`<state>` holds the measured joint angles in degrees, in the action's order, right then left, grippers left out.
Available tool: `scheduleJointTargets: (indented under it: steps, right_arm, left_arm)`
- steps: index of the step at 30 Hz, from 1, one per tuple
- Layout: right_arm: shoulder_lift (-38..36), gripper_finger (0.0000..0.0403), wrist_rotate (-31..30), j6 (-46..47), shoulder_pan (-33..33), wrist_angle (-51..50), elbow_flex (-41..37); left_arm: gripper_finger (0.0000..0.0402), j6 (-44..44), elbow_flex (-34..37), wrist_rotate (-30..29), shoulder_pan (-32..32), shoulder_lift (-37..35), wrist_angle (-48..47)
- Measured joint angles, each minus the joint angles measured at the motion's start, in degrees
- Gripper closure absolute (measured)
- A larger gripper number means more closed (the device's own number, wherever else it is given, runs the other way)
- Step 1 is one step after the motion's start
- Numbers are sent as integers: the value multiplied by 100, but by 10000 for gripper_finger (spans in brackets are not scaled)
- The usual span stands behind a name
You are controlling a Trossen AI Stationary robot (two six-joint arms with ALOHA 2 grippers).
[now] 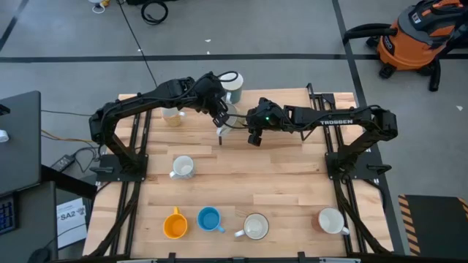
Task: Place coffee mugs
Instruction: Put the green mug on the shelf
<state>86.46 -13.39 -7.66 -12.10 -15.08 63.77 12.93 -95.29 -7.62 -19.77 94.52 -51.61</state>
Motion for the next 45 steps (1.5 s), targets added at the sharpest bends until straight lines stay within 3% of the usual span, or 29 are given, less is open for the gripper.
scheduleJointTargets:
  steps: [35,45]
  right_arm:
    - [-4,233,13,22,-4,8,-2]
    - [-4,233,11,20,-4,7,-2]
  left_arm:
    - [339,448,5,-4,2,9,311]
    - [303,461,5,-31,0,7,454]
